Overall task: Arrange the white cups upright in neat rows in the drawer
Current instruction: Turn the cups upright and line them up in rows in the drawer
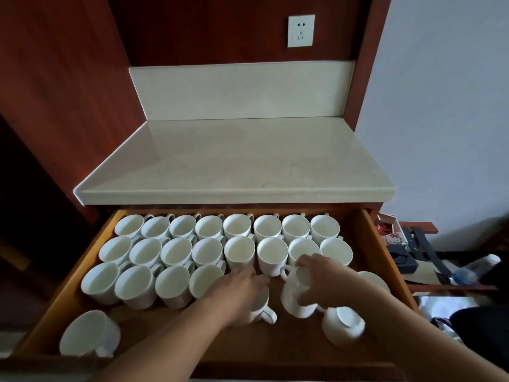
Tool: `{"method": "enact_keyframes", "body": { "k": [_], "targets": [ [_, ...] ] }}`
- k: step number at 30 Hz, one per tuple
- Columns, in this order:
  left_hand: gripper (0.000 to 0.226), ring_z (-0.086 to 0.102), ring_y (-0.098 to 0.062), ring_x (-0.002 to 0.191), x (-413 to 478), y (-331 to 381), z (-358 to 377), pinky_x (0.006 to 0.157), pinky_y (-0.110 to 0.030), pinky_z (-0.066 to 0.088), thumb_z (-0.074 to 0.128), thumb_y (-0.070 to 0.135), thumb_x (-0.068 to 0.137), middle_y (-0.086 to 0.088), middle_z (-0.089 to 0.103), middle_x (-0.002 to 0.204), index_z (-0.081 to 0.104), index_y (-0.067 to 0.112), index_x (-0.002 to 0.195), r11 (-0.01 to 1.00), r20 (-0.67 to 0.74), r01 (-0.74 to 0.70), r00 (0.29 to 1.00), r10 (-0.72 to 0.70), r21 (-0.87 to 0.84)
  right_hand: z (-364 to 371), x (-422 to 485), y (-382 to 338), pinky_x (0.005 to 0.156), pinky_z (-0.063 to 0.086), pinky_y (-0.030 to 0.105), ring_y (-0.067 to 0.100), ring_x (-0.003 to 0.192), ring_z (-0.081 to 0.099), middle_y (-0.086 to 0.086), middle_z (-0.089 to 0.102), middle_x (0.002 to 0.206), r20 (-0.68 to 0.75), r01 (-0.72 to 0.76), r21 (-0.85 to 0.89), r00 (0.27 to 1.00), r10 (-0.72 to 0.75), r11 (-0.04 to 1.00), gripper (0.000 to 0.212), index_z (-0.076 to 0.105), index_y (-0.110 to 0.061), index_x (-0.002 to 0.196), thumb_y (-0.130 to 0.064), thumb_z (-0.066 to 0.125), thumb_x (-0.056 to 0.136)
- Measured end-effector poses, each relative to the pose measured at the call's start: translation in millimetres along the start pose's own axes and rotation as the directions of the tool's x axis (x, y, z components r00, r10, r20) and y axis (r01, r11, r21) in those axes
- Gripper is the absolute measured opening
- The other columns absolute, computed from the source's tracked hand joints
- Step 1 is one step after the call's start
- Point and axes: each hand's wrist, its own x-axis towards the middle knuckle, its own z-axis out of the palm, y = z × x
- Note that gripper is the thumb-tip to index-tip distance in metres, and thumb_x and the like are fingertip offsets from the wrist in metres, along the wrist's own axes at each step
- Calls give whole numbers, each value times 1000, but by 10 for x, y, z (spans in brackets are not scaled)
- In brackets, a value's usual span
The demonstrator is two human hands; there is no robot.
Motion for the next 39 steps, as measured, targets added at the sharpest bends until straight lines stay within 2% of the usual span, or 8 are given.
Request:
{"method": "enact_keyframes", "body": {
  "k": [7, 10, 12, 15, 19, 23, 30, 39],
  "targets": [
    [72, 50, -13, 128, -121, 32, -494, 102, -31, 45, 71, 44, 83, 8, 49, 142, 44, 37, 149, 912, -62, 59, 994, -92, -407, -503, -150, -39, 83, 56, 40, 22, 98, 69, 8, 71, 109, -113, -16, 701, 985, 133, 713, 59, 68, -23, 114, -40, 88, 61],
    [59, 65, -14, 114, -145, 73, -839, 108, -40, 48, 73, 29, 77, -1, 67, 128, 62, 25, 134, 151, 9, 12, 1000, -22, -988, -578, -180, -160, 89, 56, 46, 35, 107, 68, 24, 67, 120, -148, 113, 922, 987, 69, 370, 71, 66, -9, 118, -34, 85, 55],
    [58, 63, -29, 117, -135, 96, -965, 113, -53, 41, 73, 27, 77, -15, 67, 128, 67, 12, 132, -376, -31, 6, 995, 91, -927, -618, -183, -266, 96, 54, 50, 40, 114, 65, 26, 65, 124, -186, 173, 956, 982, 31, 238, 80, 61, -3, 125, -31, 86, 55],
    [49, 66, -35, 112, -80, 115, -1081, 102, -53, 52, 74, 23, 82, -23, 65, 132, 66, 7, 128, -489, -89, -100, 995, -44, -867, -707, -220, -379, 96, 55, 50, 33, 109, 67, 21, 65, 119, -233, 233, 958, 972, -19, 166, 77, 56, -1, 126, -24, 86, 59],
    [53, 71, -34, 95, -7, 141, -1186, 82, -50, 61, 79, 21, 72, -18, 68, 115, 59, 10, 119, -411, -79, -160, 975, -207, -898, -806, -281, -424, 81, 59, 34, 18, 97, 69, 4, 67, 110, -305, 266, 850, 952, 12, 454, 65, 58, -12, 123, -27, 86, 66],
    [54, 73, -25, 91, 42, 239, -1320, 78, -47, 64, 84, 35, 67, -10, 72, 111, 62, 15, 113, 92, -64, -38, 950, -305, -995, -854, -331, -527, 102, 46, 30, 14, 124, 51, -6, 48, 138, -432, 180, 216, 899, -72, 960, 98, 38, -32, 150, -52, 87, 68],
    [45, 76, -21, 73, 40, 439, -1359, 74, -47, 65, 73, 38, 71, -5, 78, 87, 63, 17, 110, 406, -75, 34, 965, -251, -913, -730, -301, -715, 99, 48, 36, 23, 124, 52, 2, 49, 131, -414, 43, -130, 905, -93, 991, 92, 40, -33, 145, -72, 74, 70],
    [73, 59, -7, 112, -141, -88, -830, 93, -30, 52, 81, 35, 80, 18, 51, 140, 44, 41, 143, 924, 5, -57, 998, 63, -378, -374, -305, -445, 78, 50, 29, 19, 99, 52, 3, 41, 128, -183, -83, -10, 980, 80, 996, 79, 45, -20, 134, -57, 77, 73]
  ]
}}
